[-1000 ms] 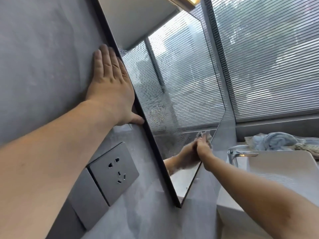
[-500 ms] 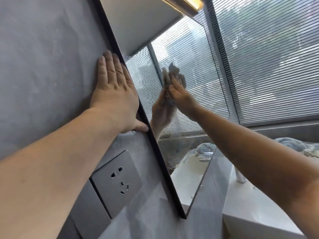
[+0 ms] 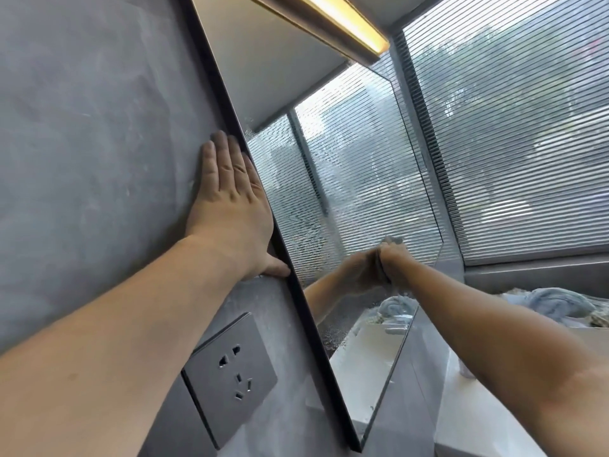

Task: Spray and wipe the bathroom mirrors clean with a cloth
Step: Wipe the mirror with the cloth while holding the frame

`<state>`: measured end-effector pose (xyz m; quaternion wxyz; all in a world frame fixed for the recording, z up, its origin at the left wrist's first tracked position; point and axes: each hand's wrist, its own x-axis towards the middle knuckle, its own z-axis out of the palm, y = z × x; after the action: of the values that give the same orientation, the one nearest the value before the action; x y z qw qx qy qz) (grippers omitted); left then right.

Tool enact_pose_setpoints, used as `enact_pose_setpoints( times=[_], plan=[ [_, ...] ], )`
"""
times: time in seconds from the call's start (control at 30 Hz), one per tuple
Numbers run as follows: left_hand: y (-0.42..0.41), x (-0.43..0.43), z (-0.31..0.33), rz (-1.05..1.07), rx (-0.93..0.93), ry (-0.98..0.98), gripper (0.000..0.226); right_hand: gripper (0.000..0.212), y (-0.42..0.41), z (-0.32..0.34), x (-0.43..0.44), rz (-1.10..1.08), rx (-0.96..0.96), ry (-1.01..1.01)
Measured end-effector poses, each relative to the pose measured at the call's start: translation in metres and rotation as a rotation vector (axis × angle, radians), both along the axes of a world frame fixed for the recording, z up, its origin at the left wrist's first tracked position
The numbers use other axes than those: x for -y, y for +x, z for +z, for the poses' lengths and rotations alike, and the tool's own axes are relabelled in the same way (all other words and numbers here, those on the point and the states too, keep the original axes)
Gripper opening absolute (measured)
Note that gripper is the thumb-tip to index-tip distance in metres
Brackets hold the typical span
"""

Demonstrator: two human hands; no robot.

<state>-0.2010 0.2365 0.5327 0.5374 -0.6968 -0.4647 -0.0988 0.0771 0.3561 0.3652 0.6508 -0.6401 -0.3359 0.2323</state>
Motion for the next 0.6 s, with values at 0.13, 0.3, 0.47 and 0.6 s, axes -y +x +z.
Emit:
enact_pose_setpoints(
  times=[0.13,0.3,0.47,0.6],
  plan=[
    [0.001,0.0,0.0,0.0,-0.005,-0.009,0.165,0.057,-0.005,0.063,0.007,0.128,0.13,0.226],
    [0.0,-0.001,0.0,-0.001,0.002,-0.008,0.167,0.065,-0.052,0.124,0.04,0.344,0.56,0.614],
    [0.001,0.0,-0.001,-0.007,0.017,-0.015,0.168,0.064,-0.047,0.106,0.035,0.226,0.862,0.603],
    [-0.001,0.0,0.0,-0.012,-0.002,-0.013,0.165,0.058,-0.01,0.07,0.017,0.145,0.508,0.473]
  ],
)
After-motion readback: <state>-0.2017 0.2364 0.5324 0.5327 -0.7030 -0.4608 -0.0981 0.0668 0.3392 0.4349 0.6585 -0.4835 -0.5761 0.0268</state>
